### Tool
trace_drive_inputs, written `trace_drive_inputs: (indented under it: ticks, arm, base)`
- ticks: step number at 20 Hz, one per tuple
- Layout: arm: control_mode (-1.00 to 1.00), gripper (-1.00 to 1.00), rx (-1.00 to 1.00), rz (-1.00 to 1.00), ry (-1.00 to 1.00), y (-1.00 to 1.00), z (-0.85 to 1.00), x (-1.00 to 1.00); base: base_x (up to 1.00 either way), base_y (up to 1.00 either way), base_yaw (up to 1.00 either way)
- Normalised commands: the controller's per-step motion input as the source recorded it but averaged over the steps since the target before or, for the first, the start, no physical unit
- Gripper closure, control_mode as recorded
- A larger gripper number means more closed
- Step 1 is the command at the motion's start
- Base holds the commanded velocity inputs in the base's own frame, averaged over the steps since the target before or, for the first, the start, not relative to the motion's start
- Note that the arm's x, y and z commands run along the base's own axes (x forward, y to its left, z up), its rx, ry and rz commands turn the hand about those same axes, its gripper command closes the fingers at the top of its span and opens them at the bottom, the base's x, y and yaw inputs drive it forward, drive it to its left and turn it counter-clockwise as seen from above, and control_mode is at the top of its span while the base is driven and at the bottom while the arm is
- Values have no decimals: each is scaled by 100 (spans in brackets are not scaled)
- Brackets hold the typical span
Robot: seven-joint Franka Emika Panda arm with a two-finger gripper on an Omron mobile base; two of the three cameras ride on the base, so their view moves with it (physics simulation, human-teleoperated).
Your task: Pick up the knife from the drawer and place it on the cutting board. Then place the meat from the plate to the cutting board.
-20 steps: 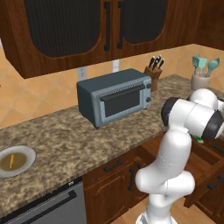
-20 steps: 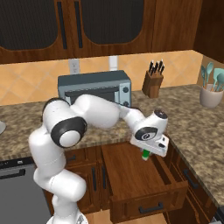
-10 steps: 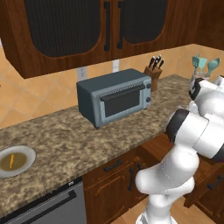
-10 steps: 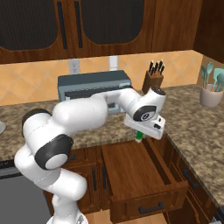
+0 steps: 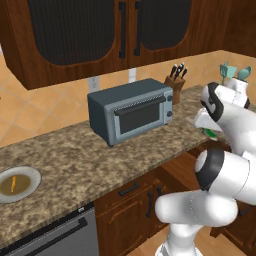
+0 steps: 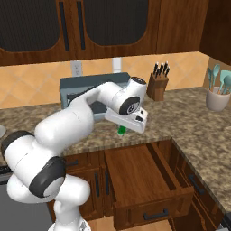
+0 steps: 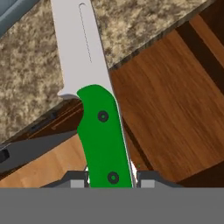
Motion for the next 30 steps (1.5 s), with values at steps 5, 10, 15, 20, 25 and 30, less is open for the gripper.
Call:
trace_drive_inputs:
  ticks: [5, 10, 15, 20, 25, 30]
  arm:
    - [-100, 100, 0, 18, 0, 82, 31, -25]
    - [-100, 100, -2, 23, -1, 82, 19, -29]
    - [-100, 100, 0, 21, 0, 76, 20, -25]
    - [-100, 100, 1, 14, 0, 68, 23, -19]
    - [100, 100, 0, 6, -1, 34, 1, -9]
    - [100, 100, 0, 0, 0, 0, 0, 0]
  base:
    - [0, 0, 0]
    - [0, 0, 0]
    - [0, 0, 0]
    - [0, 0, 0]
    - [-8, 16, 0]
    - [-37, 19, 10]
